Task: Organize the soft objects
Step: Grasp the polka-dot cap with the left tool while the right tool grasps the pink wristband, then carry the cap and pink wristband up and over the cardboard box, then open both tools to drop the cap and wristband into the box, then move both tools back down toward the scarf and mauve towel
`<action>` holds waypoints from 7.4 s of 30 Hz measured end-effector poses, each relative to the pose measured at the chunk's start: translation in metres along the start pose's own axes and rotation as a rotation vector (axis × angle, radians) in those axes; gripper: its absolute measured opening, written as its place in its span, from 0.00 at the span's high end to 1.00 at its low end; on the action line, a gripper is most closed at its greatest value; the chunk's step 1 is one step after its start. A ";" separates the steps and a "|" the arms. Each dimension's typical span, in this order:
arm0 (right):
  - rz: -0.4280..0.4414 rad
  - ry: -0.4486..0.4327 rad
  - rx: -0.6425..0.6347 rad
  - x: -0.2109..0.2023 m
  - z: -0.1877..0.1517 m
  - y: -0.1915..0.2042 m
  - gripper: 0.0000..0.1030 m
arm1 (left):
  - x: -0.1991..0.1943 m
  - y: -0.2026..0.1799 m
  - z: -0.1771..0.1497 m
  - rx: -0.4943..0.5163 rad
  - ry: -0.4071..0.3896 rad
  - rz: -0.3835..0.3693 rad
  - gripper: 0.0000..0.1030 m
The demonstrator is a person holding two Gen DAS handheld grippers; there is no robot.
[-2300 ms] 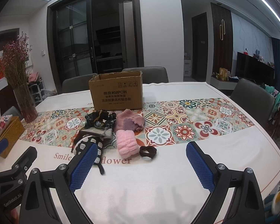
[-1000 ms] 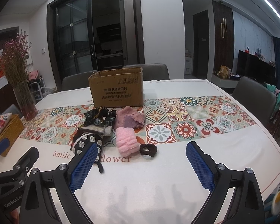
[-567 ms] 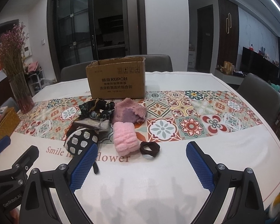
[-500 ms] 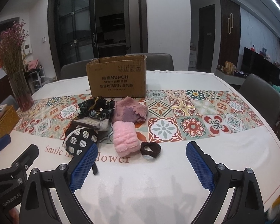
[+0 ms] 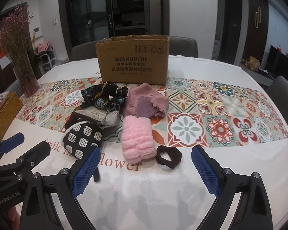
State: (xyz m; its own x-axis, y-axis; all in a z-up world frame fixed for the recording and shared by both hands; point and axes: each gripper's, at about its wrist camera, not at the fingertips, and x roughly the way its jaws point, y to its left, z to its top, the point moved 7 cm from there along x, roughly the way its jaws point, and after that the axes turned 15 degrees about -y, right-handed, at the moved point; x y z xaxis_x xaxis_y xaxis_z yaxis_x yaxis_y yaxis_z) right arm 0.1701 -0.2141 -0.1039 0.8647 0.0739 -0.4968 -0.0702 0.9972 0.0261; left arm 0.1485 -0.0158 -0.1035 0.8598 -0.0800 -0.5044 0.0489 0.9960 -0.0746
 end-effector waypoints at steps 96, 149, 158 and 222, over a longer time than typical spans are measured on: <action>0.076 -0.173 0.037 0.001 0.094 0.034 0.55 | -0.002 0.013 0.099 -0.061 -0.297 -0.157 0.77; 0.144 -0.107 0.032 0.163 0.282 0.000 0.55 | 0.154 -0.027 0.297 0.086 -0.364 -0.156 0.77; 0.180 0.082 0.064 0.228 0.277 -0.009 0.55 | 0.211 -0.039 0.299 0.125 -0.254 -0.136 0.76; -0.019 0.024 0.048 0.109 0.210 -0.017 0.35 | 0.101 -0.014 0.224 0.153 -0.186 -0.064 0.30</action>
State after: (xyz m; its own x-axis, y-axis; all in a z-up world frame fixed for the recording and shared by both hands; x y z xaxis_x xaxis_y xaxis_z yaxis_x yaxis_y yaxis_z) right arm 0.3697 -0.2199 0.0239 0.8535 0.0549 -0.5181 -0.0290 0.9979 0.0580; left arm 0.3483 -0.0285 0.0390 0.9304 -0.1488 -0.3350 0.1707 0.9846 0.0367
